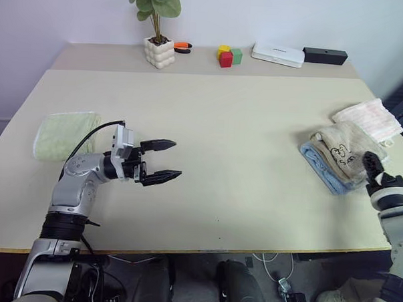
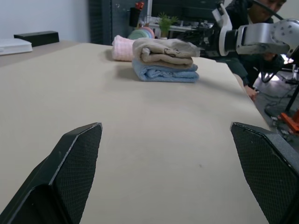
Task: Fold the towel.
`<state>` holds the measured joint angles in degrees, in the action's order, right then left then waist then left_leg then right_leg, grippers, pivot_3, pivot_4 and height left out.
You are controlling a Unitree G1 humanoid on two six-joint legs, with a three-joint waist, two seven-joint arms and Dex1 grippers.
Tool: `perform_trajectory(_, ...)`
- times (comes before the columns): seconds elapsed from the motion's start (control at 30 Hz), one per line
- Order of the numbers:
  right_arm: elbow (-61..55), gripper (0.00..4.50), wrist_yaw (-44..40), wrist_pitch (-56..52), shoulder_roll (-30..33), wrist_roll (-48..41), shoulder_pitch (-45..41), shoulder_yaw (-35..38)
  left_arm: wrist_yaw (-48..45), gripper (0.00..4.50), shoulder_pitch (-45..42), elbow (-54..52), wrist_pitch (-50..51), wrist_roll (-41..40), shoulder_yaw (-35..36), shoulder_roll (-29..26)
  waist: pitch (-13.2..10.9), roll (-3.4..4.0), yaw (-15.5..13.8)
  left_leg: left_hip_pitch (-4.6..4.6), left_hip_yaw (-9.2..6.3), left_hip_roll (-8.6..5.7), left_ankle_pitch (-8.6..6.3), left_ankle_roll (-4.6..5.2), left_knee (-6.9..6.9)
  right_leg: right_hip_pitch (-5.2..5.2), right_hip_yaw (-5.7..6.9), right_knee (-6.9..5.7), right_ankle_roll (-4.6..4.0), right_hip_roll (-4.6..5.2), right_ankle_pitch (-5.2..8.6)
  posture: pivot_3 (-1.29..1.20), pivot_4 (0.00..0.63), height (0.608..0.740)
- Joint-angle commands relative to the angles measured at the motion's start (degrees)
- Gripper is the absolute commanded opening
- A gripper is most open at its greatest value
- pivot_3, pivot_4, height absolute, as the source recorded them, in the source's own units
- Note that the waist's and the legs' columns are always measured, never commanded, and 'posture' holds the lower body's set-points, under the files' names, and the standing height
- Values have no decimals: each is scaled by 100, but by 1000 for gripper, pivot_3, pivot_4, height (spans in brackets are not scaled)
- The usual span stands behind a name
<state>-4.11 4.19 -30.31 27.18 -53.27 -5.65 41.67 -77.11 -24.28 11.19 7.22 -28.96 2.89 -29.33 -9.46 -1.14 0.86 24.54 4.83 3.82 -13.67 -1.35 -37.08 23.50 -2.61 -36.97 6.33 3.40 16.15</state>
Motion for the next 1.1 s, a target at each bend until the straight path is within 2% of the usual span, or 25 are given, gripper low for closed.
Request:
perform_trajectory(0.03,-109,4469,-7,482,147,597,-164,-40,-6,4500,-115,-60,-76,-1,51,-67,0,0,9,-1,0,0,0,0,0,0,0,0,1,-1,-1,0,150,735)
perform_trajectory(0.2,-580,4469,-564,1031,259,1141,-459,-460,20,4500,-124,-100,-30,-25,121,-133,0,1,18,-1,-1,1,0,0,1,0,-1,-1,5,-4,-2,0,150,735)
perform_trajectory(0.37,-1471,4469,-2389,976,632,1471,-671,-2276,76,4500,28,-205,-7,-60,308,-417,-4,9,69,-6,-4,6,0,0,4,2,-5,-5,5,-12,-2,0,150,735)
perform_trajectory(0.53,-1493,4469,-3810,799,655,1236,-884,-3228,288,4500,343,-632,110,-153,591,-759,-7,2,-28,0,-13,10,-1,1,4,-1,5,-2,7,-15,2,0,150,735)
perform_trajectory(0.7,-1036,4469,-5063,793,884,1657,-1244,-3987,560,4500,1046,-1353,377,-335,903,-976,-7,0,-5,-2,-2,0,-1,1,-16,-11,4,-1,-12,9,11,0,150,735)
perform_trajectory(0.77,-689,4469,-5425,862,938,1666,-1396,-3951,774,4500,1345,-1719,508,-330,851,-935,-8,-1,-5,-4,2,0,-1,1,-13,-10,2,-1,-13,12,11,0,150,735)
perform_trajectory(0.9,-547,4469,-5385,768,777,1714,-1586,-3919,947,4500,1854,-1876,371,-361,992,-816,-8,0,-14,-5,0,1,-1,1,-11,-8,4,-4,-12,8,11,0,150,735)
perform_trajectory(1.1,-724,4469,-5533,530,1018,1666,-1445,-3738,1027,4500,1790,-1758,313,-301,824,-757,-8,-2,-30,-5,2,-1,-1,1,-12,-8,4,-3,-13,12,11,0,150,735)
